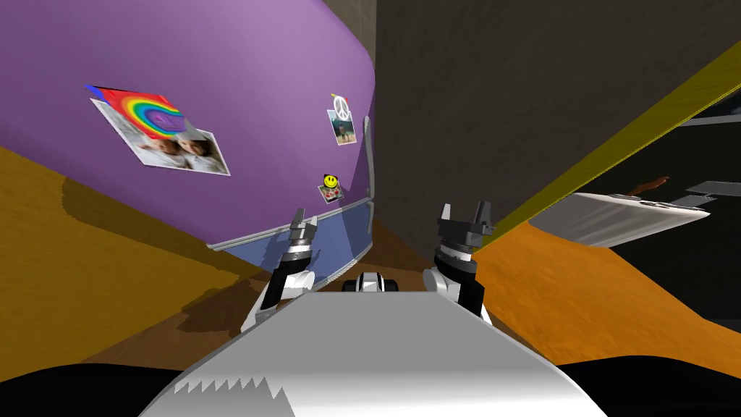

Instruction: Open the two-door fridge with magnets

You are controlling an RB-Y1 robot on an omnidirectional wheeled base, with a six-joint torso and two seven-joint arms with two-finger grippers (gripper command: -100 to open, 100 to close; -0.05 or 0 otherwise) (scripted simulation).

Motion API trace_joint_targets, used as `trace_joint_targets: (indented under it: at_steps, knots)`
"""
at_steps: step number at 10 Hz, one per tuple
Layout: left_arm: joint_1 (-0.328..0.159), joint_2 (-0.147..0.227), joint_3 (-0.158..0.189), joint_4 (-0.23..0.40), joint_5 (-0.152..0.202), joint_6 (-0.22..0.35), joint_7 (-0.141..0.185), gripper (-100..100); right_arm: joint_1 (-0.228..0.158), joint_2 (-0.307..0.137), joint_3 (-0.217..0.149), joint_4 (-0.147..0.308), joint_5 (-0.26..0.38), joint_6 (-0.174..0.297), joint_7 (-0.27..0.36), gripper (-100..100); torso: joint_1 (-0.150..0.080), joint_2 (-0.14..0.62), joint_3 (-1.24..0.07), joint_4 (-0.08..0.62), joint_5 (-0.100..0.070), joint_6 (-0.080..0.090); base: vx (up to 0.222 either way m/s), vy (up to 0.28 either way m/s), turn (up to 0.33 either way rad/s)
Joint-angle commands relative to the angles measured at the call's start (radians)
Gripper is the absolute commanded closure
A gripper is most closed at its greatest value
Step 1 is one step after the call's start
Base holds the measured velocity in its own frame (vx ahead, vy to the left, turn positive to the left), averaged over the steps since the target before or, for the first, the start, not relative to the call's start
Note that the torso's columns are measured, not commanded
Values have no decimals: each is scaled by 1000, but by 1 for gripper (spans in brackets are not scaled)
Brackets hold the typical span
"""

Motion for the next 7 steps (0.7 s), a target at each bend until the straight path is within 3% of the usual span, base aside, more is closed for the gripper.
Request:
trace_joint_targets:
  at_steps: [1, 7]
  knots:
    - [-25, 4, 20, 39, 18, 4, 23, -100, 0, 0, 0, 0, 0, 0, 0, 0, -1, 0, 0, 0, 0, 0, 104, -133, 19]
    - [-88, 19, 71, 130, 63, 19, 78, -100, 0, 0, 0, 0, 0, 0, 0, 0, -1, -3, -2, -1, -1, 0, 126, -172, 16]
